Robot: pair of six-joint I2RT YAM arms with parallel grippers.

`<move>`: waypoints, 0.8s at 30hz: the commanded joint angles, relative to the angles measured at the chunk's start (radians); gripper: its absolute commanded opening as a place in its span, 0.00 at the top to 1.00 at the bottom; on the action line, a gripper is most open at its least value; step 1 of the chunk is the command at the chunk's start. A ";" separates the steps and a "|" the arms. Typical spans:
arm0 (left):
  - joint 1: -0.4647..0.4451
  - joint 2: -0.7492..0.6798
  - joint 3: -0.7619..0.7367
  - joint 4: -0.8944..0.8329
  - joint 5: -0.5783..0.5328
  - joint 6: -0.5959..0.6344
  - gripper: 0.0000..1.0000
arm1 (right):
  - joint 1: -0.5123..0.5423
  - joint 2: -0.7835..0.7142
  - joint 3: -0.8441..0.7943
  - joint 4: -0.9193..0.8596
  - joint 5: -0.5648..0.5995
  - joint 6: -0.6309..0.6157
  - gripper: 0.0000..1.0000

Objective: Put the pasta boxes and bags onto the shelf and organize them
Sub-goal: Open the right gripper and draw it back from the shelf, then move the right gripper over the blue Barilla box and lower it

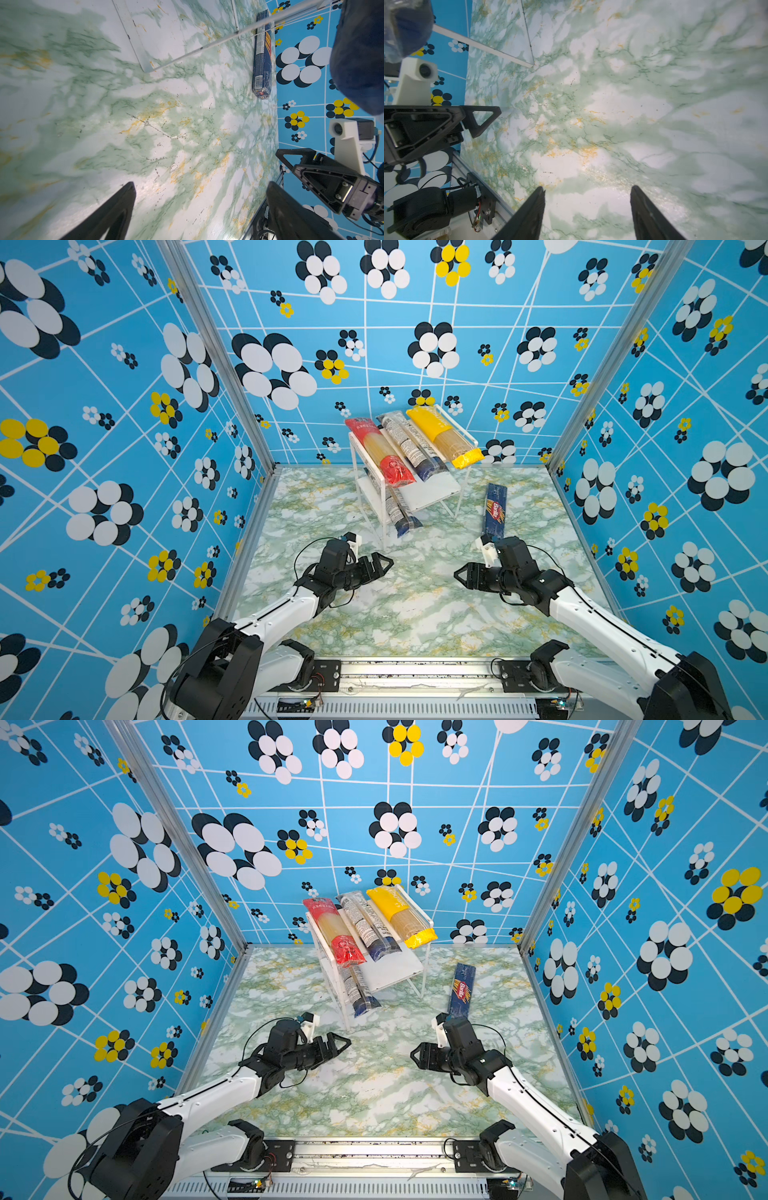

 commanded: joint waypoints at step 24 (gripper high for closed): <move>0.007 0.013 0.024 0.015 0.014 0.000 0.01 | -0.069 -0.065 -0.068 -0.009 0.417 0.091 0.29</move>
